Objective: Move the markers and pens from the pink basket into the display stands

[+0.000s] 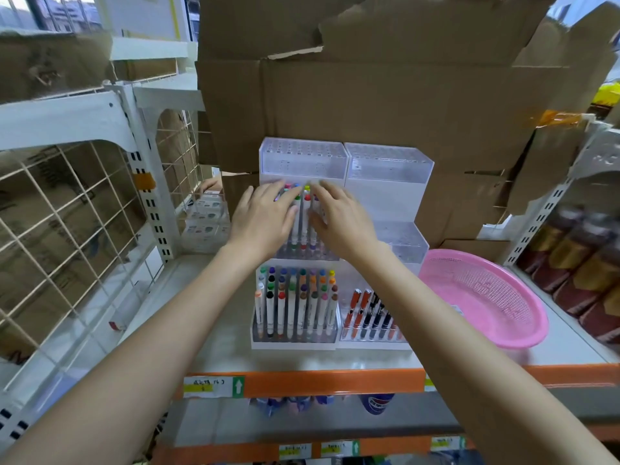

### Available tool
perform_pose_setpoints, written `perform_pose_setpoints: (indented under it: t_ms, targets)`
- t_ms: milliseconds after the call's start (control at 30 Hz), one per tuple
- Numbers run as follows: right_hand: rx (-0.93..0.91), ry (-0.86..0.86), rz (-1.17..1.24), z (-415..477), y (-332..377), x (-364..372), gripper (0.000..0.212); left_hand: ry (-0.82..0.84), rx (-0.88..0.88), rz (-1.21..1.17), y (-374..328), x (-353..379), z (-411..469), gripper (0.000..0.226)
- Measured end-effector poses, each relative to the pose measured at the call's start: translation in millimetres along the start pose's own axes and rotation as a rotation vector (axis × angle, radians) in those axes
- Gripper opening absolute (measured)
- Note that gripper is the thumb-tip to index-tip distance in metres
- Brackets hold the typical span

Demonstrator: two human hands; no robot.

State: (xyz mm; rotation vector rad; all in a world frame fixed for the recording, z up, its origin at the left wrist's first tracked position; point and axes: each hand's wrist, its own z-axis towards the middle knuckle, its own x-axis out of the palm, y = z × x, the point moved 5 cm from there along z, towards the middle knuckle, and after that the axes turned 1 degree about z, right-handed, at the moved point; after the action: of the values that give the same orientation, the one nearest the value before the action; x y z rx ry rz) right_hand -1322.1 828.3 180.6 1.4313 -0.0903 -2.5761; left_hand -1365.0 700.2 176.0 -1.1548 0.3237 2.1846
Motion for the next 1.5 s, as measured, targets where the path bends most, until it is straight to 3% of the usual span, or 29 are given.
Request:
perform_pose_setpoints:
  t_ms: [467,733,867,1267,1500]
  targets:
    - [0.006,0.007,0.007,2.2,4.1,8.9,0.045,-0.007,0.073,-0.033,-7.7,6.2,7.7,0.042]
    - [-0.007,0.07,0.015,4.5,3.2,3.5,0.048,0.097,0.068,-0.025,-7.3,1.3,11.0,0.046]
    - [0.016,0.044,0.011,-1.5,-1.9,-2.6,0.051,0.006,-0.004,-0.021,1.9,-11.3,4.3,0.043]
    - [0.08,0.108,-0.024,-7.6,1.3,-4.8,0.057,0.2,-0.055,-0.025,9.8,-8.6,-5.0,0.05]
    - [0.086,0.061,-0.008,-22.5,2.7,-13.0,0.067,0.118,-0.006,0.043,-9.7,-21.9,-20.6,0.057]
